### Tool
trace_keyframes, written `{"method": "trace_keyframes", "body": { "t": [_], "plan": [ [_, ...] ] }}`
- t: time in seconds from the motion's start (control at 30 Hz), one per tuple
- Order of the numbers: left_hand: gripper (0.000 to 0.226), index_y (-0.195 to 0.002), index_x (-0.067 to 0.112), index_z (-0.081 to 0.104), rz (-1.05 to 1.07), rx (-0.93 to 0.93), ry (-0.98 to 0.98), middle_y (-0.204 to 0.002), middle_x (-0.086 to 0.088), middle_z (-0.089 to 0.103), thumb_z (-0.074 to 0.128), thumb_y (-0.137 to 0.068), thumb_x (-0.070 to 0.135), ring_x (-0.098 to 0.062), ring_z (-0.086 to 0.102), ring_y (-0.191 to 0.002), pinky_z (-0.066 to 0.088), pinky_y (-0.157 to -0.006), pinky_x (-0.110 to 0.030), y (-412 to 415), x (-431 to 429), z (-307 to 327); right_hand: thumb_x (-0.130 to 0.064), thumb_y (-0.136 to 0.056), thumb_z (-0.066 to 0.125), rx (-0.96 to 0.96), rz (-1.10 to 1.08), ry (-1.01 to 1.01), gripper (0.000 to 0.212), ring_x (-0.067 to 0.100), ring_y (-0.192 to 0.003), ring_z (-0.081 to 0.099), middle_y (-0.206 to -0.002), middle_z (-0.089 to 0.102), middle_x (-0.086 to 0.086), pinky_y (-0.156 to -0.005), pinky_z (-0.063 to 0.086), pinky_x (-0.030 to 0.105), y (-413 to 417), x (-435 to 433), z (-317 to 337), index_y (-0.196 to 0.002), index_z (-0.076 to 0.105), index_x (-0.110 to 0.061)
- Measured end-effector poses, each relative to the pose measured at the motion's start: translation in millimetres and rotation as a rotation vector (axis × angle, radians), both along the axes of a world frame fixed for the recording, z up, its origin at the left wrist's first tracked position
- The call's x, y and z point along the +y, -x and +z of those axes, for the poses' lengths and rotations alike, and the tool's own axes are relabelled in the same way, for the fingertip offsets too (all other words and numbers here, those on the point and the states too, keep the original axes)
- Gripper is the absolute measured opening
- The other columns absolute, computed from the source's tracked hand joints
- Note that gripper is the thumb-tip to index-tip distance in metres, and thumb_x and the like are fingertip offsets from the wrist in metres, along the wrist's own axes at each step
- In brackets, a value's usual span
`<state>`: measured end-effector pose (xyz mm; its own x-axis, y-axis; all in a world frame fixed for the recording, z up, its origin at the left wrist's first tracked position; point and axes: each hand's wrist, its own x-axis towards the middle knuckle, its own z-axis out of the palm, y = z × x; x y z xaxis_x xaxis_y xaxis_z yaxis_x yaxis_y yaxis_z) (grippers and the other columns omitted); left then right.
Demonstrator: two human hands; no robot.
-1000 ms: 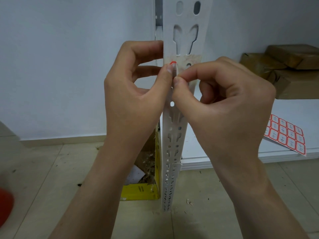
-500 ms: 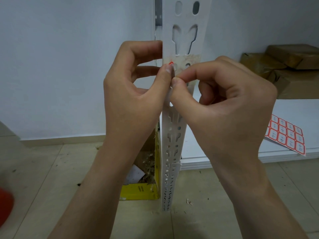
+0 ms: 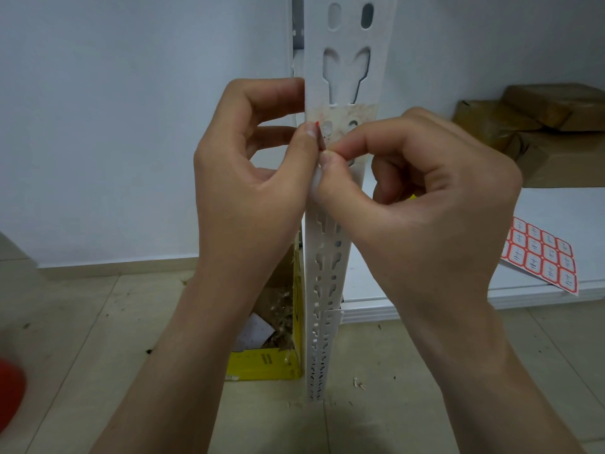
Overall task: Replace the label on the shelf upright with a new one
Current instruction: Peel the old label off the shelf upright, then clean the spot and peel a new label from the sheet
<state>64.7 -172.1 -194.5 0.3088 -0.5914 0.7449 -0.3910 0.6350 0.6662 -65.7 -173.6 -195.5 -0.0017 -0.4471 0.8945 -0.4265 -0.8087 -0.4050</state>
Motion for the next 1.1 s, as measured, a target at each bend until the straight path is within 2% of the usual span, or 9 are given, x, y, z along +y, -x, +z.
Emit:
{"method": "trace_keyframes", "body": {
  "t": [0.33,0.53,0.67,0.83,0.9,1.0,1.1],
  "plan": [
    [0.022,-0.118,0.006,0.063,0.012,-0.004,0.003,-0.112,0.000,0.072,0.064,-0.097,0.001,-0.010,0.074,-0.105,0.060,-0.084,-0.023,-0.7,-0.3,-0.4,-0.012,-0.084,0.080,0.002,0.017,0.015,0.008,0.012,-0.054,0.040,-0.061,0.044,-0.006,-0.056,0.032,0.017,0.7,-0.5,-0.9,-0.077,0.076,-0.011],
    [0.023,-0.119,0.006,0.064,0.023,0.007,-0.017,-0.112,0.002,0.072,0.063,-0.097,-0.001,-0.007,0.074,-0.104,0.063,-0.074,-0.022,0.7,1.2,1.1,-0.012,-0.084,0.077,-0.001,0.031,0.020,0.008,0.015,-0.053,0.043,-0.061,0.046,-0.005,-0.054,0.035,0.022,0.2,0.1,-3.7,-0.077,0.075,-0.010],
    [0.026,-0.122,0.000,0.063,0.041,-0.018,-0.005,-0.115,-0.001,0.070,0.063,-0.096,-0.002,-0.008,0.073,-0.105,0.058,-0.073,-0.014,2.8,1.6,-0.3,-0.009,-0.084,0.076,-0.029,0.093,0.007,0.007,0.015,-0.053,0.048,-0.060,0.050,0.000,-0.054,0.039,0.022,1.1,3.9,-2.9,-0.079,0.072,-0.010],
    [0.029,-0.117,0.020,0.053,0.184,-0.081,0.104,-0.125,-0.013,0.062,0.063,-0.092,0.007,-0.019,0.069,-0.104,0.054,-0.064,-0.019,11.3,6.4,-3.1,-0.012,-0.088,0.075,-0.127,0.147,-0.084,0.011,0.016,-0.052,0.048,-0.059,0.055,0.008,-0.051,0.039,0.025,10.9,1.1,-2.0,-0.081,0.067,-0.015],
    [0.032,-0.113,0.022,0.050,0.253,-0.099,0.146,-0.120,-0.016,0.060,0.062,-0.089,0.004,-0.018,0.065,-0.097,0.048,-0.058,-0.020,15.6,7.2,-5.8,-0.018,-0.089,0.073,-0.162,0.147,-0.125,0.011,0.019,-0.051,0.049,-0.061,0.057,0.009,-0.049,0.039,0.026,17.1,0.0,-3.1,-0.082,0.065,-0.018],
    [0.031,-0.103,0.017,0.051,0.281,-0.111,0.224,-0.106,-0.015,0.056,0.057,-0.086,-0.007,-0.008,0.055,-0.083,0.040,-0.052,-0.027,27.9,8.0,-5.7,-0.021,-0.090,0.073,-0.212,0.126,-0.208,0.012,0.019,-0.049,0.049,-0.065,0.060,0.008,-0.049,0.036,0.021,31.5,-3.5,-4.3,-0.082,0.064,-0.018],
    [0.031,-0.091,0.011,0.058,0.250,-0.197,0.381,-0.091,-0.017,0.051,0.050,-0.081,-0.018,-0.010,0.051,-0.078,0.037,-0.053,-0.026,49.3,7.1,-4.3,-0.014,-0.092,0.072,-0.209,0.097,-0.285,0.013,0.009,-0.049,0.045,-0.069,0.062,0.003,-0.052,0.034,0.014,53.9,-8.1,-4.3,-0.083,0.064,-0.019]
  ]
}}
